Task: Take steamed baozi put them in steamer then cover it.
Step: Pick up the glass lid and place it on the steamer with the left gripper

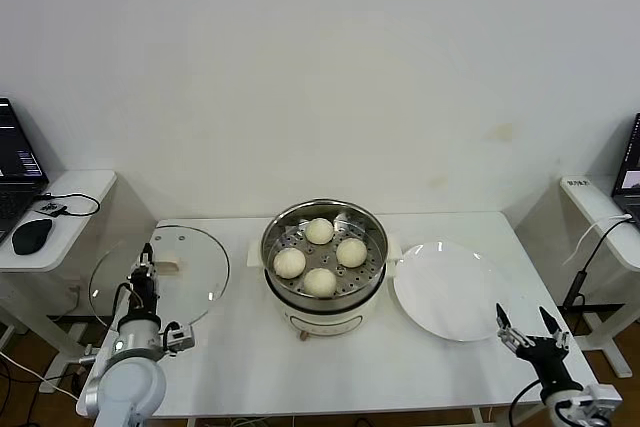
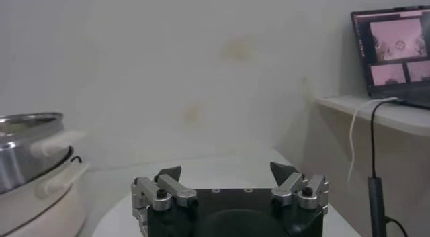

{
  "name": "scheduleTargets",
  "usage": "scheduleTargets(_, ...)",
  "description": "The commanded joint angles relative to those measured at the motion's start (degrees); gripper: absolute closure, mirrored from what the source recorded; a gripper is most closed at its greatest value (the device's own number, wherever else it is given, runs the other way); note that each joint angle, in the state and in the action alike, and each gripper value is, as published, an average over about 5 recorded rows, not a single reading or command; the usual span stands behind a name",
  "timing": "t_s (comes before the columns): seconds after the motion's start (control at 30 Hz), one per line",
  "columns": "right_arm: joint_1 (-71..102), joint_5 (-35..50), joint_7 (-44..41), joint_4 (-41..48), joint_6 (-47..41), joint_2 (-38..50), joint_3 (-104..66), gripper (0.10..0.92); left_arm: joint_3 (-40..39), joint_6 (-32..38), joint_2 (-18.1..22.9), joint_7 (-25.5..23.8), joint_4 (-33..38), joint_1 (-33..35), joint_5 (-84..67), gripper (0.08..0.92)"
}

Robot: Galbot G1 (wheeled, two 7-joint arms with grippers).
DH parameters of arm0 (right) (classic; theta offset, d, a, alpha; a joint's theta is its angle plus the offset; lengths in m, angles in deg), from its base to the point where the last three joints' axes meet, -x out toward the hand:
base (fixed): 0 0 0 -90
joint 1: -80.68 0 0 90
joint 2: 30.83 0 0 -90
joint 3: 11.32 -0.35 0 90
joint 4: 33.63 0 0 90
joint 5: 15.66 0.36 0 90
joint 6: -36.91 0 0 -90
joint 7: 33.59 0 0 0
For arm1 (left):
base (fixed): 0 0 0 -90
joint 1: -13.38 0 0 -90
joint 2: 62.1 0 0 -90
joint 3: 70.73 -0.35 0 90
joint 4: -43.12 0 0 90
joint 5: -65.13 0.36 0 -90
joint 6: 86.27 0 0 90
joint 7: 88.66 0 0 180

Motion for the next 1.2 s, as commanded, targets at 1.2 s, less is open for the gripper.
scheduleTargets(1.2, -1.93, -5.84, -0.85, 3.54, 0.15, -4.17, 1.21, 0.203, -33.77, -14.10, 19.84, -12.78, -4.06, -19.83, 9.07, 0.860)
